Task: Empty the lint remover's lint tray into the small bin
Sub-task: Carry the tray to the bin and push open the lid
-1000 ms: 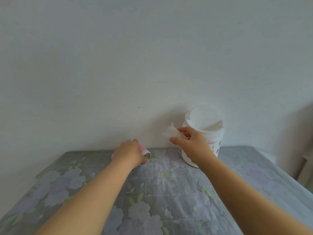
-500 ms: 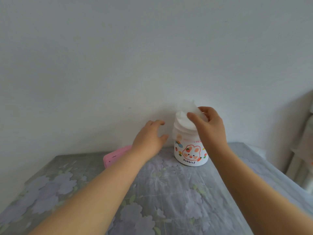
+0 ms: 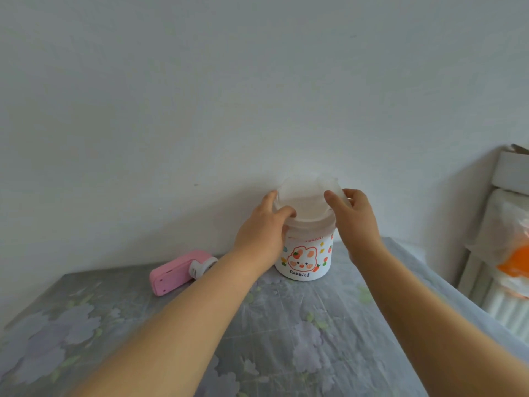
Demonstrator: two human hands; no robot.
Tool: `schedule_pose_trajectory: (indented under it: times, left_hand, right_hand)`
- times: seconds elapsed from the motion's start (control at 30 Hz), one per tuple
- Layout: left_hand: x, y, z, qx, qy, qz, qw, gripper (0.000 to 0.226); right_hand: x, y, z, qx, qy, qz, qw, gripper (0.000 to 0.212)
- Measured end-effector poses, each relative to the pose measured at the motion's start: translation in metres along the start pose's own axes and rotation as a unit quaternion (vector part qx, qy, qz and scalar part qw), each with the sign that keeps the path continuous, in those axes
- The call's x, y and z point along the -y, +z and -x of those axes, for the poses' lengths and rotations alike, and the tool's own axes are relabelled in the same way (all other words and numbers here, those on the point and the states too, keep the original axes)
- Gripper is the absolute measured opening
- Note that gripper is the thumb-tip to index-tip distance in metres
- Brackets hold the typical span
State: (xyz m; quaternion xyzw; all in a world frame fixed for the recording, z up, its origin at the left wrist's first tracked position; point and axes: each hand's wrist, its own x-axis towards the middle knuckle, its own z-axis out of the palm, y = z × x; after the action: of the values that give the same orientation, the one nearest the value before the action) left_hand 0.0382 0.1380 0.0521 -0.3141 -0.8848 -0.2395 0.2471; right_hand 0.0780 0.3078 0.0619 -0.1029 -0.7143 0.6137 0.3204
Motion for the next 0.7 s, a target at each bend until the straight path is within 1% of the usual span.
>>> schedule_pose_trajectory:
  times: [0.1, 0.23, 0.3, 0.37, 0.47, 0.6, 0.63, 0.7]
  left_hand:
    - [0.0, -0.007, 0.005, 0.002, 0.003, 0.011, 1.0, 0.023]
    - [0.001, -0.019, 0.015, -0.01, 0.004, -0.01, 1.0, 0.021]
    - [0.0, -0.024, 0.02, -0.01, -0.003, -0.043, 0.999, 0.022]
    - [-0.001, -0.027, 0.025, 0.002, -0.013, -0.1, 0.995, 0.025]
    - [-0.002, -0.031, 0.029, 0.009, -0.004, -0.158, 0.987, 0.027]
    - [-0.004, -0.036, 0.028, 0.033, -0.015, -0.145, 0.989, 0.028]
    - [-0.006, -0.037, 0.027, 0.03, -0.021, -0.13, 0.991, 0.029]
    - [-0.009, -0.041, 0.024, 0.0, -0.031, -0.083, 0.996, 0.032]
  right_hand:
    - [0.002, 0.004, 0.001, 0.012, -0.002, -0.004, 1.0, 0.042]
    - [0.005, 0.012, 0.003, 0.058, 0.009, -0.01, 0.998, 0.038]
    - [0.006, 0.017, 0.005, 0.08, 0.008, -0.012, 0.997, 0.038]
    - [0.007, 0.022, 0.007, 0.098, 0.004, -0.017, 0.995, 0.036]
    - [0.012, 0.027, 0.009, 0.114, -0.007, -0.026, 0.993, 0.03]
    - [0.024, 0.023, 0.007, 0.109, -0.038, -0.006, 0.993, 0.023]
    - [0.03, 0.021, 0.005, 0.101, -0.049, 0.003, 0.994, 0.024]
    - [0.041, 0.016, 0.003, 0.082, -0.073, 0.029, 0.993, 0.033]
